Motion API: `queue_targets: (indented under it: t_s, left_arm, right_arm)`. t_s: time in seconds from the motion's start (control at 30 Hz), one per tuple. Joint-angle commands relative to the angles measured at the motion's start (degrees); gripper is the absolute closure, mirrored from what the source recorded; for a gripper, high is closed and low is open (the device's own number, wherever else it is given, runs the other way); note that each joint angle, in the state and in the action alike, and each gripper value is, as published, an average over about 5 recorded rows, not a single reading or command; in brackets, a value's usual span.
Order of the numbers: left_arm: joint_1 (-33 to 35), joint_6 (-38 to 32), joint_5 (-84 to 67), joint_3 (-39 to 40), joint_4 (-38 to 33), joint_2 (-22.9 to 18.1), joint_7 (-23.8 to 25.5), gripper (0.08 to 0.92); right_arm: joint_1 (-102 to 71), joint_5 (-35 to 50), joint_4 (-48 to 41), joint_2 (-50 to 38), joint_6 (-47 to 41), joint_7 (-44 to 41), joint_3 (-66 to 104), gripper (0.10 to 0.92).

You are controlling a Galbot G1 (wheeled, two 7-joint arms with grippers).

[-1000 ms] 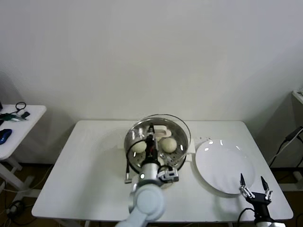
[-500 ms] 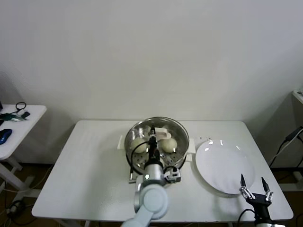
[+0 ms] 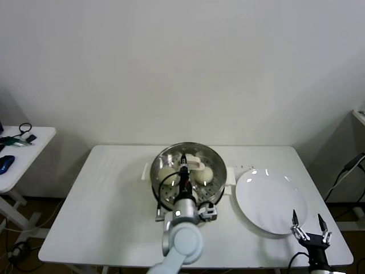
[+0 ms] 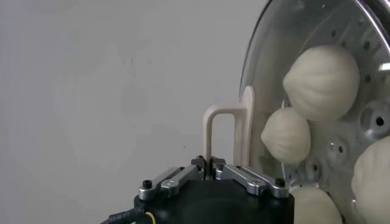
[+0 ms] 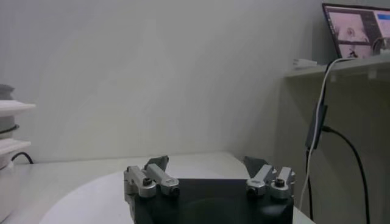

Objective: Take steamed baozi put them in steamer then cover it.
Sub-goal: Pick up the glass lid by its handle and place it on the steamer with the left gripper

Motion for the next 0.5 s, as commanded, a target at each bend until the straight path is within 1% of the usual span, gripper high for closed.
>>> queue_targets:
  t_s: [0.03,0.3,0.37,0.5]
  left_arm:
    - [-0.03,0.10,0.26,0.25,0.42,-0.29,0.10,0.851]
    - [0.31,-0.62,0.86,-0.33,0.83,0.03,-0.30,0.851]
    - [0.51,-0.75,0.76,-0.23,0.65,0.20,-0.26,0.838]
    - [0.20,-0.41,-0.18,0.28,-0.34,0.48,-0.47,0.749]
  right_arm:
    - [0.13,-0.06,-0.01,0.18,0.32,-0.01,0.06,0.203]
    - [0.26,-0.25,-0.02,0.56,0.27,-0.42,-0.38,0.203]
    - [0.25,-0.27,0.03,0.61,0.11,-0.56,-0.49,0.203]
    - [0.23,-0.31,0.11,0.60,-0.34,-0.87,-0.60,0.203]
